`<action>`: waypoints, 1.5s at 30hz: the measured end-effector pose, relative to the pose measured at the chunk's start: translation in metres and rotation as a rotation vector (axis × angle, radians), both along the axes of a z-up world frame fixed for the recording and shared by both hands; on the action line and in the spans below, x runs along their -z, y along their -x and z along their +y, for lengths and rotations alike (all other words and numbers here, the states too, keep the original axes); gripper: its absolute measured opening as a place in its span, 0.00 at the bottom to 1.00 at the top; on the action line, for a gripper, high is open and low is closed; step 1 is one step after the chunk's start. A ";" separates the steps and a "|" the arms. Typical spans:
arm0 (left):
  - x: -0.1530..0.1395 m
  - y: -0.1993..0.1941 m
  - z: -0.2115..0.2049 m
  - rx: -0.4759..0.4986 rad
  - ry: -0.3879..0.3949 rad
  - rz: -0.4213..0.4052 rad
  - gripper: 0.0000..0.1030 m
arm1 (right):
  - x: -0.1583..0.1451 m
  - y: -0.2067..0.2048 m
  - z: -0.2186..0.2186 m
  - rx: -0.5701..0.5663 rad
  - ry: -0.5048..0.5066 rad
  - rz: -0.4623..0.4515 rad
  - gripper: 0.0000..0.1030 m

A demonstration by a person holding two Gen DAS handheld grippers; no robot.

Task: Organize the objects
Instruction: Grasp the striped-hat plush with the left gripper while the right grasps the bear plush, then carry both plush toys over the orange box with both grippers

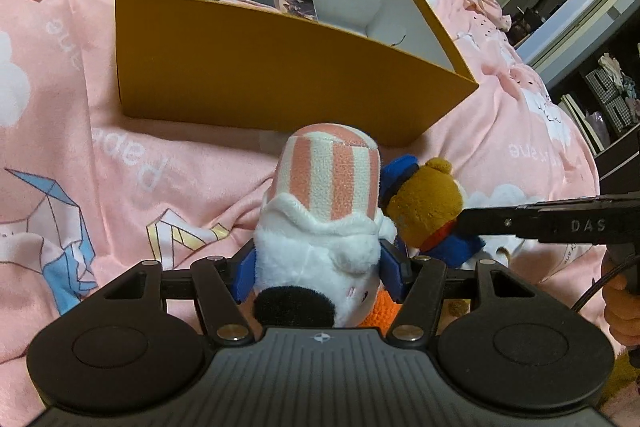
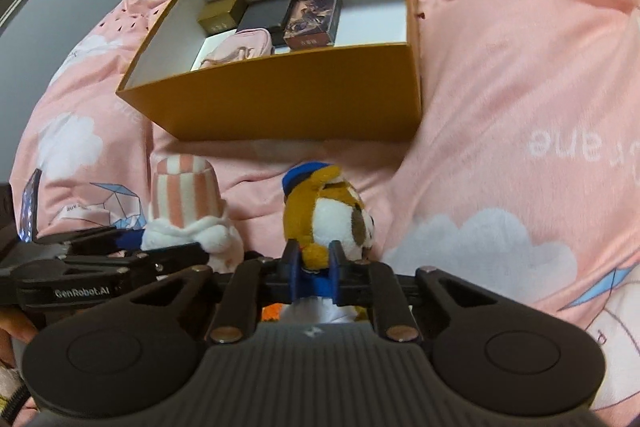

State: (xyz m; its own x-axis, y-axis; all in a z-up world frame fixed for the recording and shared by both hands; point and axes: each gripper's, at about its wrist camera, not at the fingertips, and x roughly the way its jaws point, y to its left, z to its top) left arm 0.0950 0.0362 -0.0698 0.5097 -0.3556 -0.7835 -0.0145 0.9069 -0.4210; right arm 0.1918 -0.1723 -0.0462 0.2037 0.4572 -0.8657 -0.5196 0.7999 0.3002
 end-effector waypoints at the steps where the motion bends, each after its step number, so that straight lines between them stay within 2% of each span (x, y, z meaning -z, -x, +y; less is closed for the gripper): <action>1: -0.001 -0.001 -0.001 0.005 -0.006 0.001 0.68 | 0.002 -0.001 0.002 -0.002 0.010 0.005 0.15; 4: 0.000 -0.005 -0.004 0.045 -0.021 0.005 0.68 | 0.013 -0.003 0.005 -0.023 0.046 0.033 0.22; 7: 0.009 -0.010 -0.006 0.034 -0.033 0.027 0.68 | 0.023 -0.004 0.008 -0.030 0.045 0.057 0.32; 10: 0.019 -0.016 -0.007 0.024 -0.030 0.057 0.70 | 0.032 -0.004 0.012 -0.044 0.069 0.061 0.35; 14: 0.025 -0.020 -0.009 0.004 -0.037 0.050 0.76 | 0.039 -0.002 0.015 -0.057 0.085 0.043 0.40; 21: 0.039 -0.029 -0.012 0.001 0.002 0.094 0.79 | 0.049 -0.002 0.019 -0.067 0.086 0.041 0.41; 23: 0.044 -0.031 -0.013 0.005 0.018 0.122 0.77 | 0.051 -0.002 0.020 -0.065 0.080 0.042 0.40; 24: 0.044 -0.031 -0.013 0.005 0.022 0.119 0.73 | 0.051 -0.001 0.020 -0.061 0.074 0.040 0.39; 26: 0.040 -0.029 -0.012 0.002 0.031 0.112 0.73 | 0.048 0.001 0.014 -0.059 0.064 0.037 0.37; 30: 0.029 -0.024 -0.009 -0.003 0.042 0.095 0.71 | 0.036 0.002 0.005 -0.044 0.037 0.019 0.36; 35: 0.000 -0.022 -0.006 0.000 0.040 0.055 0.71 | 0.008 0.003 -0.009 -0.020 -0.027 -0.020 0.36; 45: -0.085 -0.049 -0.002 0.015 0.063 -0.080 0.71 | -0.077 -0.009 -0.020 0.017 -0.206 -0.177 0.35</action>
